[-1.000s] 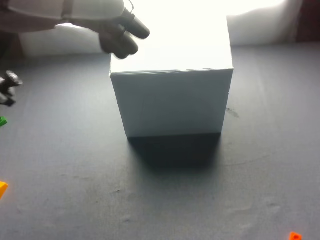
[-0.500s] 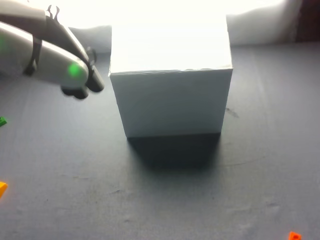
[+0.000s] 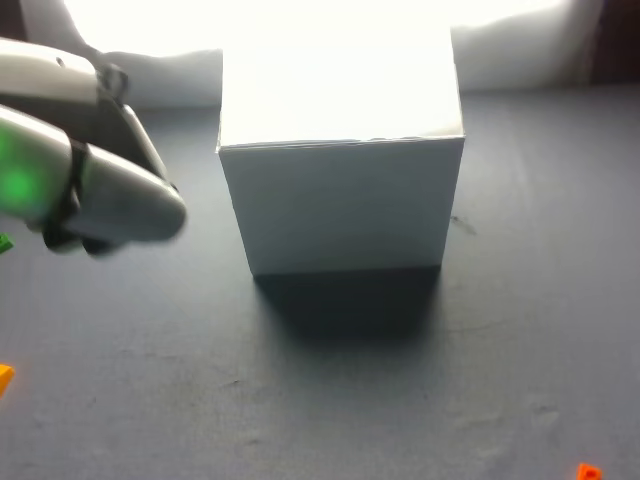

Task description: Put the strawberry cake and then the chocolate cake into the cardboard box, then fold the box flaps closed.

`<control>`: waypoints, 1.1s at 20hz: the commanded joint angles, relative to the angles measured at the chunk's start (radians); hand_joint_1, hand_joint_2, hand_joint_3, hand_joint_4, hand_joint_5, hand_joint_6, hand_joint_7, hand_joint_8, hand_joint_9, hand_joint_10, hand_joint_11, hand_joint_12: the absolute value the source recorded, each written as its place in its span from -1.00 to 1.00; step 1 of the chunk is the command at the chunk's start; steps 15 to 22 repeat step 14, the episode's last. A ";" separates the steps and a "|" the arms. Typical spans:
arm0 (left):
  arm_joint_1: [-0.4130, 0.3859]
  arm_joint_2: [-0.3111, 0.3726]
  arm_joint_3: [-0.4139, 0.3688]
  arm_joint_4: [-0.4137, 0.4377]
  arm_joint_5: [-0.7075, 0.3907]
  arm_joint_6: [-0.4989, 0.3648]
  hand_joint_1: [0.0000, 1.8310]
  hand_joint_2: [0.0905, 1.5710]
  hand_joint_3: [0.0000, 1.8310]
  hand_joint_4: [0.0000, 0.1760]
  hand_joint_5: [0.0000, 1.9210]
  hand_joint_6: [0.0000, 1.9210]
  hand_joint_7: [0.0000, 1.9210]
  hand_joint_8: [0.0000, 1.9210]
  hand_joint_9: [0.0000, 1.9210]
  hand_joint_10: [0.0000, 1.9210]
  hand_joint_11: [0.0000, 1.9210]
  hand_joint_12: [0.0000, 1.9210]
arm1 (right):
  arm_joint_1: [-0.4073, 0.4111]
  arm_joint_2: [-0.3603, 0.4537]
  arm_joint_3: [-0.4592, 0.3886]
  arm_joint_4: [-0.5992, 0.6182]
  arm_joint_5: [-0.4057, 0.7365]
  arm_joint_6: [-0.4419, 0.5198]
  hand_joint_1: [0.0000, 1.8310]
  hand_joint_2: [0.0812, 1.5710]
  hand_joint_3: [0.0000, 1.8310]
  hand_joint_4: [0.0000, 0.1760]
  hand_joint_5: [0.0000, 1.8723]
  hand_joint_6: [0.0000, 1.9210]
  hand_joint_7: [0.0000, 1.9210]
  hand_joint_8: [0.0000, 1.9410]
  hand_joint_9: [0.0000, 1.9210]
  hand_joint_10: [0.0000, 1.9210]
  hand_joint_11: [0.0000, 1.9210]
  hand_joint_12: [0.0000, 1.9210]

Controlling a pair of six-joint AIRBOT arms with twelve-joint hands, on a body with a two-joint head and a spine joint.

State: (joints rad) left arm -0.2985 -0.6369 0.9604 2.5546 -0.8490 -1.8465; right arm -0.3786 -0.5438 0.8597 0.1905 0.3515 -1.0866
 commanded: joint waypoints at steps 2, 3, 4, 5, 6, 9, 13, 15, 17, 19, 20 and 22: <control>-0.022 0.024 -0.026 -0.033 0.059 -0.017 -0.87 0.67 -1.00 -1.00 0.05 0.71 0.25 0.78 0.21 0.96 0.02 1.00 | 0.008 0.012 0.000 0.002 0.120 -0.013 -1.00 0.66 -1.00 -1.00 0.24 0.46 0.45 0.44 0.42 0.89 0.19 1.00; -0.030 0.033 -0.045 -0.027 0.059 -0.027 -0.85 0.66 -1.00 -1.00 0.05 0.69 0.26 0.80 0.22 0.98 0.05 1.00 | 0.008 0.012 0.000 -0.005 0.133 -0.019 -1.00 0.66 -1.00 -1.00 0.25 0.52 0.46 0.44 0.43 0.88 0.20 1.00; -0.034 0.036 -0.054 -0.020 0.059 -0.037 -0.86 0.67 -1.00 -1.00 0.06 0.65 0.27 0.81 0.23 0.99 0.06 1.00 | 0.008 0.012 0.000 -0.010 0.138 -0.019 -1.00 0.67 -1.00 -1.00 0.26 0.55 0.46 0.46 0.43 0.89 0.22 1.00; -0.039 0.039 -0.060 -0.011 0.059 -0.051 -0.86 0.67 -1.00 -1.00 0.06 0.67 0.27 0.85 0.24 1.00 0.06 1.00 | 0.008 0.012 0.000 -0.015 0.140 -0.020 -1.00 0.67 -1.00 -1.00 0.25 0.58 0.46 0.45 0.42 0.89 0.21 1.00; -0.046 0.042 -0.065 0.000 0.059 -0.069 -0.87 0.68 -1.00 -1.00 0.06 0.73 0.27 0.88 0.25 1.00 0.08 1.00 | 0.008 0.012 0.000 -0.029 0.140 -0.021 -1.00 0.68 -1.00 -1.00 0.27 0.62 0.47 0.47 0.44 0.87 0.23 1.00; -0.067 0.045 -0.067 0.011 0.057 -0.085 -0.86 0.68 -1.00 -1.00 0.06 0.73 0.27 0.88 0.25 1.00 0.10 1.00 | 0.006 0.012 0.000 -0.091 0.138 -0.021 -1.00 0.67 -1.00 0.07 0.32 0.63 0.49 0.48 0.46 0.87 0.25 1.00; -0.109 0.049 -0.071 0.071 0.035 -0.141 -0.87 0.67 -1.00 -1.00 0.06 0.72 0.25 0.83 0.22 1.00 0.05 1.00 | 0.003 0.013 0.000 -0.116 0.145 -0.022 -1.00 0.68 -1.00 0.93 0.28 0.53 0.45 0.53 0.42 0.91 0.23 1.00; -0.113 0.049 -0.074 0.082 0.034 -0.146 -0.88 0.67 -1.00 -1.00 0.06 0.72 0.25 0.84 0.21 1.00 0.05 1.00 | 0.001 0.013 0.000 -0.150 0.145 -0.022 -1.00 0.68 -1.00 0.90 0.28 0.53 0.44 0.55 0.42 0.91 0.24 1.00; -0.113 0.049 -0.074 0.082 0.034 -0.146 -0.88 0.67 -1.00 -1.00 0.06 0.72 0.25 0.84 0.21 1.00 0.05 1.00 | 0.001 0.013 0.000 -0.150 0.145 -0.022 -1.00 0.68 -1.00 0.90 0.28 0.53 0.44 0.55 0.42 0.91 0.24 1.00; -0.113 0.049 -0.074 0.082 0.034 -0.146 -0.88 0.67 -1.00 -1.00 0.06 0.72 0.25 0.84 0.21 1.00 0.05 1.00 | 0.001 0.013 0.000 -0.150 0.145 -0.022 -1.00 0.68 -1.00 0.90 0.28 0.53 0.44 0.55 0.42 0.91 0.24 1.00; -0.113 0.049 -0.074 0.082 0.034 -0.146 -0.88 0.67 -1.00 -1.00 0.06 0.72 0.25 0.84 0.21 1.00 0.05 1.00 | 0.001 0.013 0.000 -0.150 0.145 -0.022 -1.00 0.68 -1.00 0.90 0.28 0.53 0.44 0.55 0.42 0.91 0.24 1.00; -0.113 0.049 -0.074 0.082 0.034 -0.146 -0.88 0.67 -1.00 -1.00 0.06 0.72 0.25 0.84 0.21 1.00 0.05 1.00 | 0.001 0.013 0.000 -0.150 0.145 -0.022 -1.00 0.68 -1.00 0.90 0.28 0.53 0.44 0.55 0.42 0.91 0.24 1.00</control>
